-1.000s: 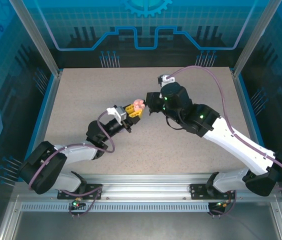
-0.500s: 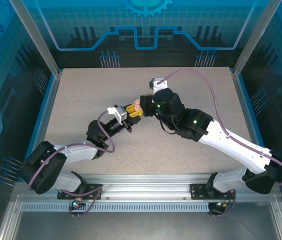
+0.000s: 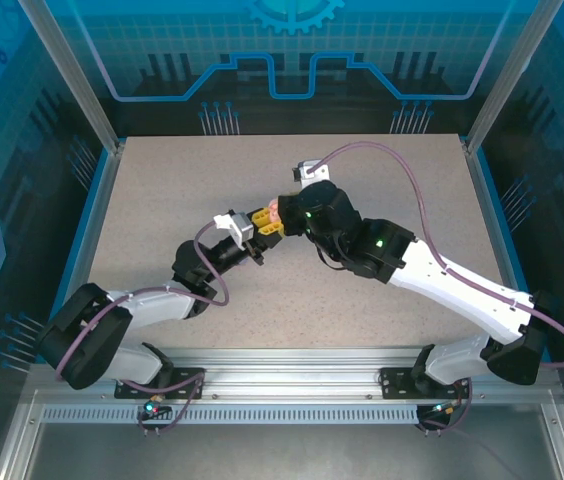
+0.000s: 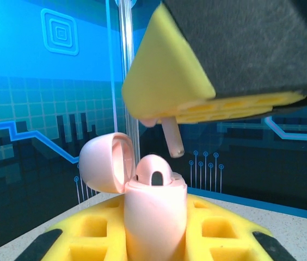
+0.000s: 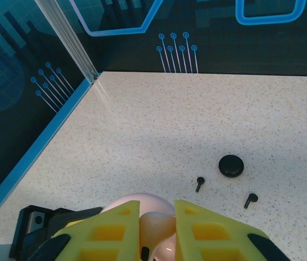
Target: Insert the wireless bluetooth earbuds into the charging case
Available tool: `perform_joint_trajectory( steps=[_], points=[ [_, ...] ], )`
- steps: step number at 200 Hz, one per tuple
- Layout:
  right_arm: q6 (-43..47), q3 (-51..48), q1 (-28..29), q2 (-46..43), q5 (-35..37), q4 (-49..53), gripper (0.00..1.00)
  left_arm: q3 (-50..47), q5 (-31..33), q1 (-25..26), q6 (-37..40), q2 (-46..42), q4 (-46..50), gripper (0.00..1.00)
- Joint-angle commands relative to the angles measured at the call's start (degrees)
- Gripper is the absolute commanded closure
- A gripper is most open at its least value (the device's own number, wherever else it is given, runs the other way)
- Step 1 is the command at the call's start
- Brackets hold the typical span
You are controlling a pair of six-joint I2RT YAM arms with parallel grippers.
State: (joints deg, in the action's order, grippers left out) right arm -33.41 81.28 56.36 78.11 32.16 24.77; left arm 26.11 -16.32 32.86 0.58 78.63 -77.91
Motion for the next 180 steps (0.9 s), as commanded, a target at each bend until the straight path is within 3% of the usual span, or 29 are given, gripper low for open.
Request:
perform_joint_trajectory(
  steps=[1,180],
  points=[
    [-0.95,-0.99,0.02,0.45,0.8,-1.67,0.82,1.25,-0.57,0.53,1.12,-1.73,-2.25,1.0],
    [-3.58,-5.15,-0.02,1.29,-2.39,-3.49,0.85,1.68,0.03,0.62,0.7,-2.71,-2.25,1.0]
  ],
)
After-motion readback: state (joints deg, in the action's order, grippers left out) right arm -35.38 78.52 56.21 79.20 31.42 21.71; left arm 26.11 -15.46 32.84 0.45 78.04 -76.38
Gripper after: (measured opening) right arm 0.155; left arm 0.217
